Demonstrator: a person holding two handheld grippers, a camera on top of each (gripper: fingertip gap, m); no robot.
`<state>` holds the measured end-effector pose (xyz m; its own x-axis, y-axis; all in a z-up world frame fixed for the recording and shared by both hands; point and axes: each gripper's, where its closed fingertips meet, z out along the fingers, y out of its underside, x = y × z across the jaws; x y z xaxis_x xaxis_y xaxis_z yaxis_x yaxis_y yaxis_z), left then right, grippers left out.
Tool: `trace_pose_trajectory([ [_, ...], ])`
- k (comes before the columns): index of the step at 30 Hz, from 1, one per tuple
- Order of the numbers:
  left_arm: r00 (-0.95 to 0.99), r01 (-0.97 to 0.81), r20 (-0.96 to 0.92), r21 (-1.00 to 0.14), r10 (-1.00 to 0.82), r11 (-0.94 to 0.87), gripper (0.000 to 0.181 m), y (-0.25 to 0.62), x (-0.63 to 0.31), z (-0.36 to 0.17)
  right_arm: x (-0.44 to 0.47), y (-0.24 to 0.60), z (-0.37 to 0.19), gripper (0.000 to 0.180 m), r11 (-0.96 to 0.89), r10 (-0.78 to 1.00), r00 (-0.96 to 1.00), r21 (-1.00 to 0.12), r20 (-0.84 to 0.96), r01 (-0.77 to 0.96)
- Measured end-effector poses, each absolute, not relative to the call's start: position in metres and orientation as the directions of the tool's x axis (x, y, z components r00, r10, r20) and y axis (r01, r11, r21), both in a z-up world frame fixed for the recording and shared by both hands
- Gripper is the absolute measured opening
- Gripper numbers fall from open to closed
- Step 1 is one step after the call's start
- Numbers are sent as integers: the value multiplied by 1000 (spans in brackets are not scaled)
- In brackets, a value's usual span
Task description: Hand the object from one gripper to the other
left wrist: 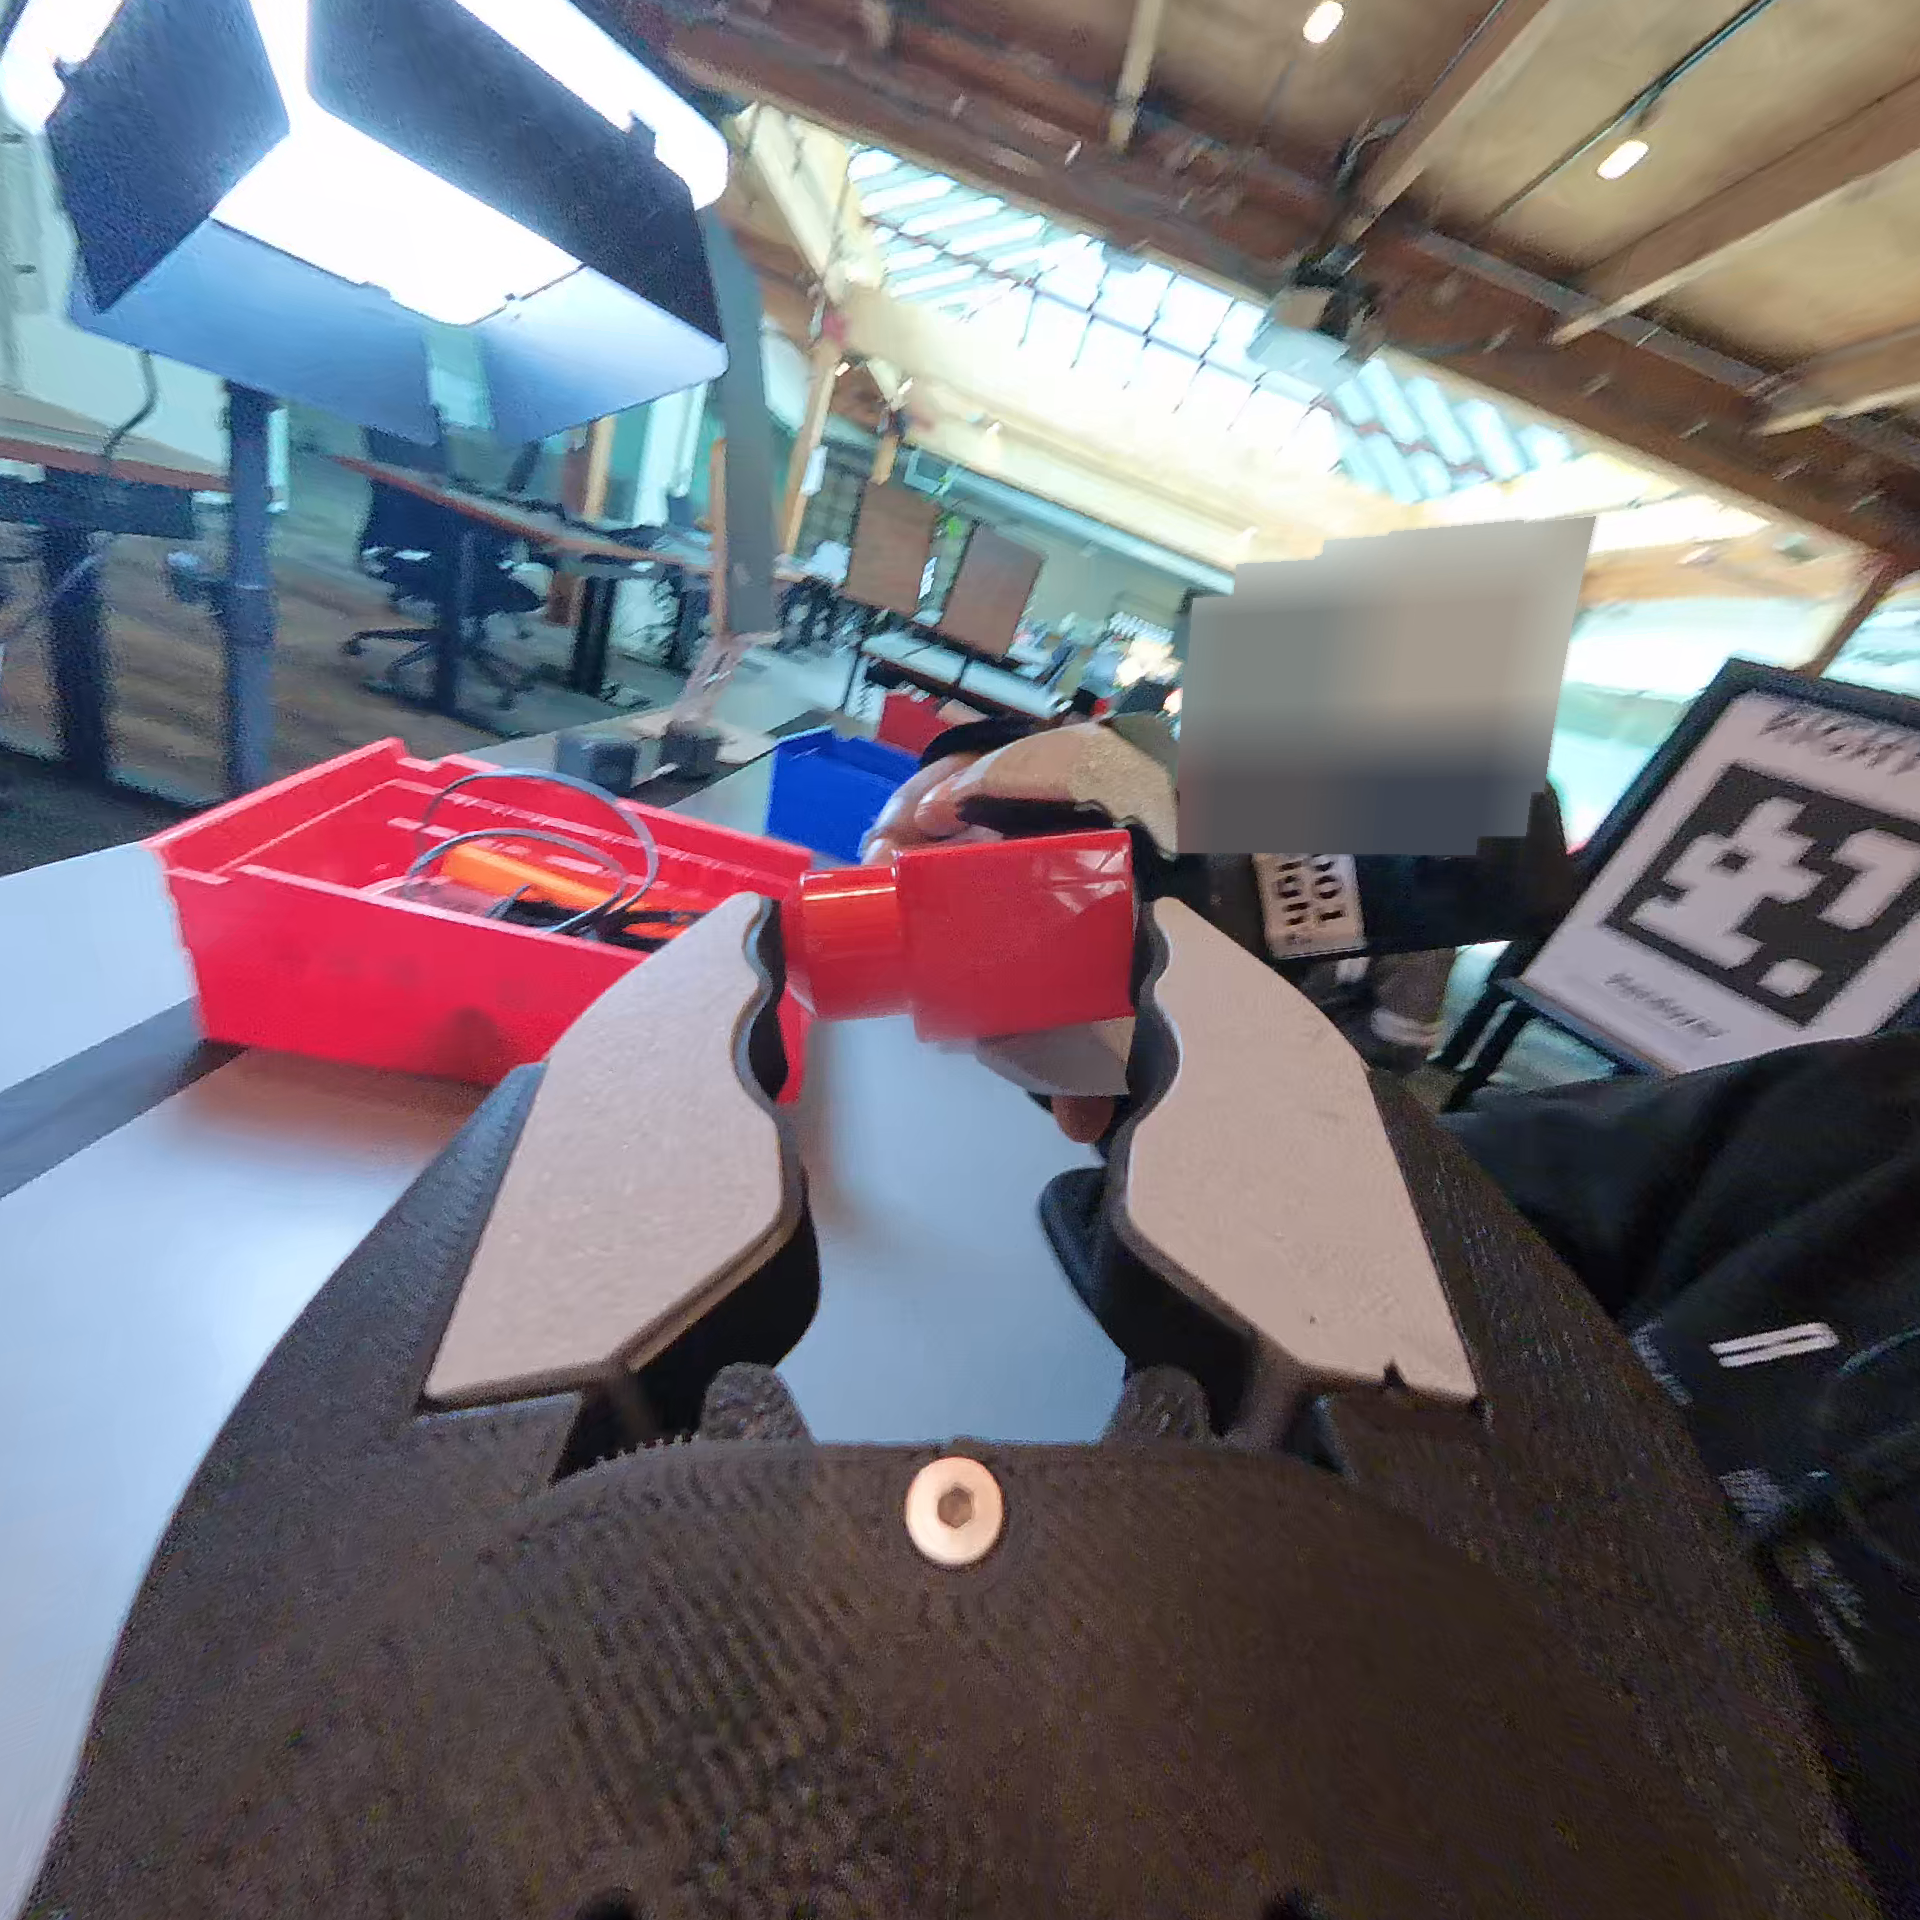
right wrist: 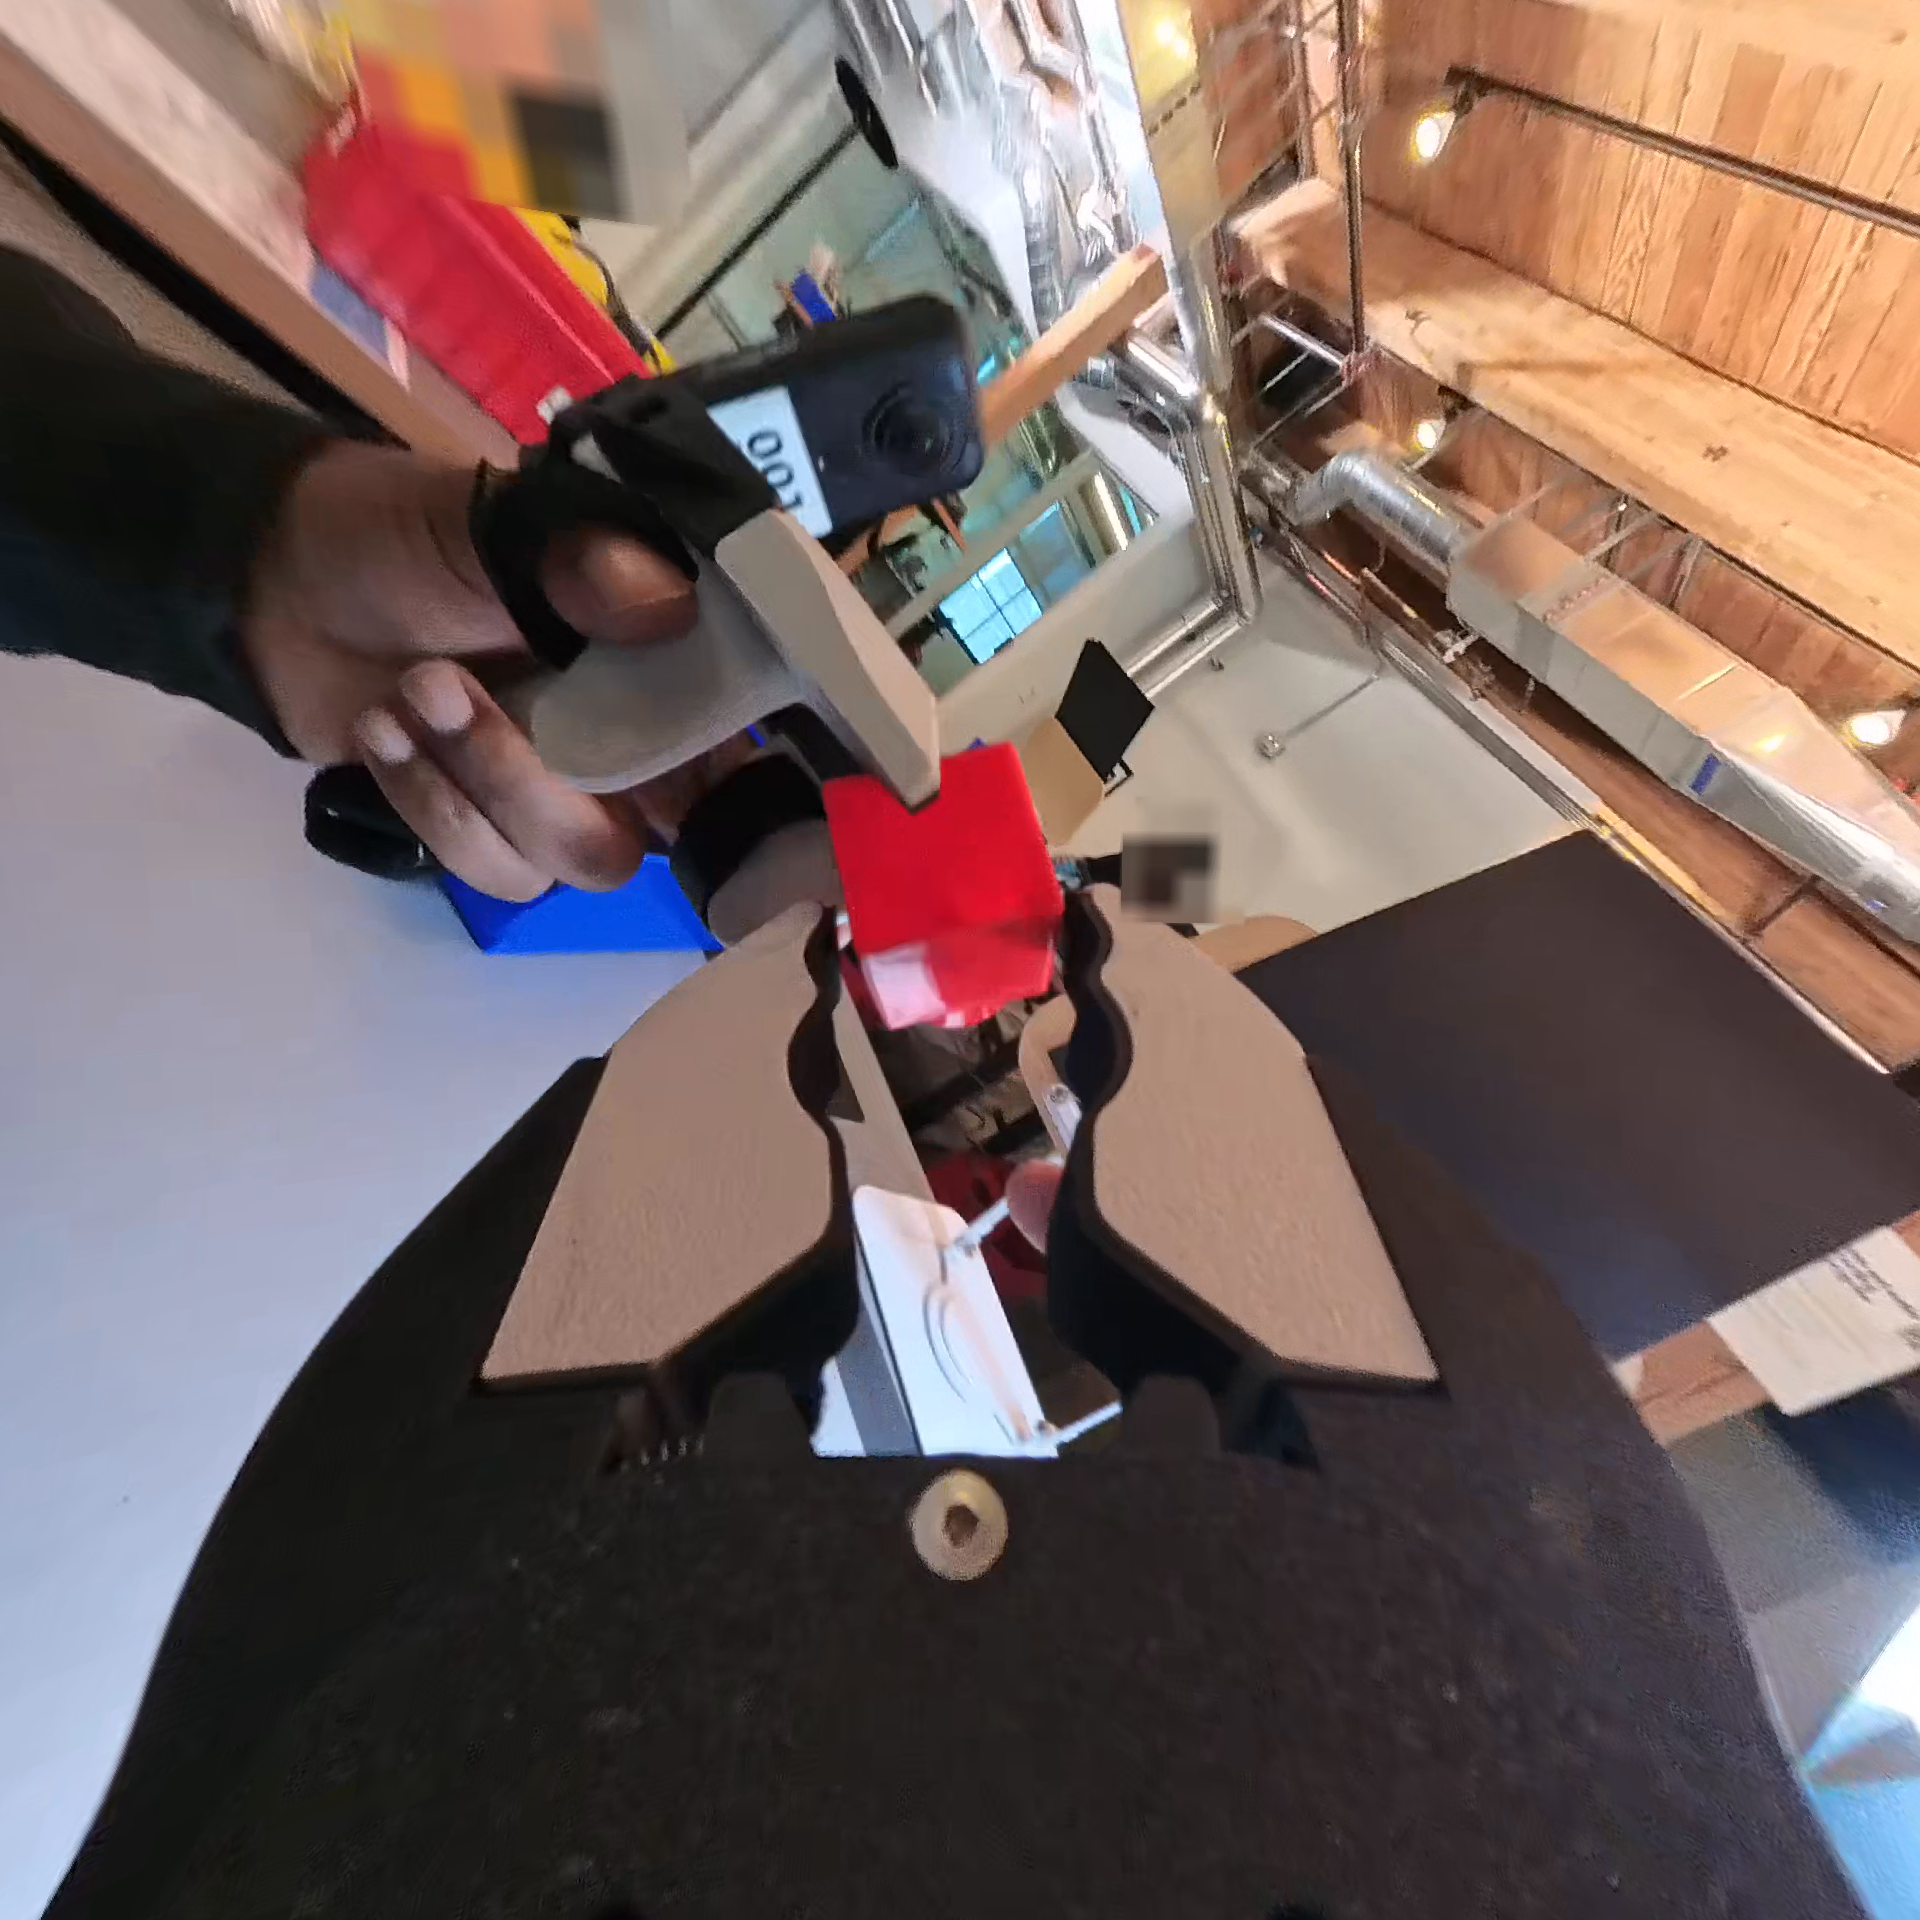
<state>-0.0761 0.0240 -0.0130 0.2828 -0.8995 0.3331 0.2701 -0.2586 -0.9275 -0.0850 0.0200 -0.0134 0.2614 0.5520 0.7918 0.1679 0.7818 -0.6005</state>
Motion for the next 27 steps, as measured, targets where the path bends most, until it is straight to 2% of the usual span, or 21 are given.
trace_pose_trajectory([
  [4,171,302,375,-900,-911,-314,64,15,-75,-8,-81,23,-10,50,768,577,269,-624,771,143],
  [6,128,303,389,-891,-912,-338,64,11,-71,-8,-84,20,-14,39,776,571,251,-614,782,145],
  [8,118,307,409,-881,-905,-359,64,12,-71,-9,-84,21,-15,36,778,561,253,-606,788,163],
  [11,249,266,377,-912,-892,-311,64,23,-74,-15,-84,33,-24,36,749,560,246,-610,791,257],
  [14,428,180,255,-964,-867,-195,57,31,-81,-18,-83,50,-33,36,724,527,260,-588,809,362],
  [19,585,32,159,-984,-796,-173,62,41,-75,-35,-88,58,-45,36,742,414,225,-470,882,478],
  [22,625,5,110,-991,-773,-137,53,46,-75,-40,-89,58,-47,36,745,369,215,-426,904,513],
  [24,596,19,114,-992,-795,-127,53,43,-75,-36,-89,54,-42,37,755,405,232,-467,884,460],
  [27,513,77,138,-990,-847,-115,52,33,-75,-25,-87,44,-32,39,744,525,260,-586,810,323],
])
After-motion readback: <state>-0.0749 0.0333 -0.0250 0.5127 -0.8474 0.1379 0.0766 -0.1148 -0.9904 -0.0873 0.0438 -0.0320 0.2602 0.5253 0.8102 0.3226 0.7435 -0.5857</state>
